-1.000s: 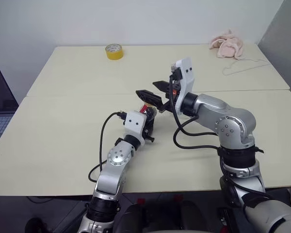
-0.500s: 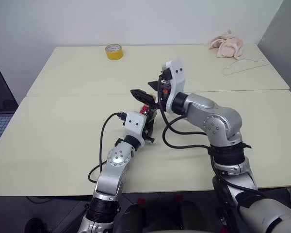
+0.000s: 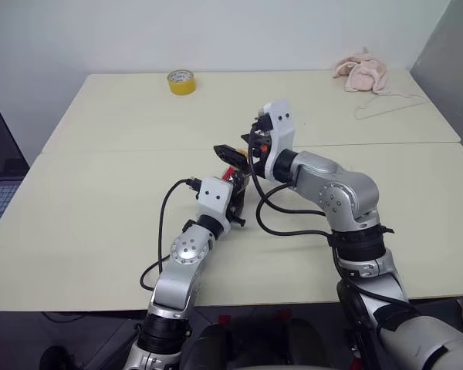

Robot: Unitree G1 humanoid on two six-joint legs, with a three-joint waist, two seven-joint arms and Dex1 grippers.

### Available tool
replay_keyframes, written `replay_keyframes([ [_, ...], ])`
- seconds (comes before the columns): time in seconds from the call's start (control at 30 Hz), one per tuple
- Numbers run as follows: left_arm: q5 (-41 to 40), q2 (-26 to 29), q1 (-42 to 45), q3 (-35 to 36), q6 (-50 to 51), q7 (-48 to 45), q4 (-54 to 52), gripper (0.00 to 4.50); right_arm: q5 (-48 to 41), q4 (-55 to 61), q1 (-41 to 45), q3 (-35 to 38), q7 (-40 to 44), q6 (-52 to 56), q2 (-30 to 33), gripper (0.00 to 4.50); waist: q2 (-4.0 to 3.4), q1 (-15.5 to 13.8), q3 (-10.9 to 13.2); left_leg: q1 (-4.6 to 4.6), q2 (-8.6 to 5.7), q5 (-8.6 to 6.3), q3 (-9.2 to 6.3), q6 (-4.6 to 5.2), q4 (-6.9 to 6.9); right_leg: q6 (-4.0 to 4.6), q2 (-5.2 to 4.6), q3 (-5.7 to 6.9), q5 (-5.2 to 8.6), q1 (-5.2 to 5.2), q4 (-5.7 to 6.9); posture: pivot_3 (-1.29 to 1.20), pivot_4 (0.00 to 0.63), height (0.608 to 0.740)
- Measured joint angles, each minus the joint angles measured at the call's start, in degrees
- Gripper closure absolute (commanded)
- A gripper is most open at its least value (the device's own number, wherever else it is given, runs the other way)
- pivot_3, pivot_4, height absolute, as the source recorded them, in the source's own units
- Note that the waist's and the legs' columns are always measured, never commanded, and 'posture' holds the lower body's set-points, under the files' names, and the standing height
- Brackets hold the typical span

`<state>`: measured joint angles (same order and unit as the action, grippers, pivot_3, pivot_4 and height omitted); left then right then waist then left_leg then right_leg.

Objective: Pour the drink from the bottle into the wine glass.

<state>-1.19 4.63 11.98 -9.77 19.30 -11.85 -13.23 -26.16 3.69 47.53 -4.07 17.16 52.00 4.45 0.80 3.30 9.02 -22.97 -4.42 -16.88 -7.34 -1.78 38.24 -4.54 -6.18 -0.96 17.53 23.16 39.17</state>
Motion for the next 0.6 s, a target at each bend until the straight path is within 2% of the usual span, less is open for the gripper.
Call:
replay_keyframes([
  [0.33, 0.1, -0.1, 0.0, -1.0, 0.1, 0.0, 0.0, 3.47, -0.6, 2.6, -2.1, 1.1, 0.3, 0.1, 0.8, 0.0, 0.0, 0.0, 0.0, 0.0, 0.0, 0.0, 0.0, 0.0, 0.0, 0.0, 0.0, 0.0, 0.0, 0.0, 0.0, 0.0, 0.15, 0.74],
  [0.6, 0.1, 0.1, -0.1, -0.4, -0.2, 0.0, 0.0, 3.48, -1.2, 5.0, -3.9, 5.1, -1.2, 1.7, 3.7, 0.0, 0.0, 0.0, 0.0, 0.0, 0.0, 0.0, 0.01, 0.0, -0.02, 0.0, 0.0, 0.0, 0.0, -0.01, -0.01, 0.0, 0.15, 0.74],
])
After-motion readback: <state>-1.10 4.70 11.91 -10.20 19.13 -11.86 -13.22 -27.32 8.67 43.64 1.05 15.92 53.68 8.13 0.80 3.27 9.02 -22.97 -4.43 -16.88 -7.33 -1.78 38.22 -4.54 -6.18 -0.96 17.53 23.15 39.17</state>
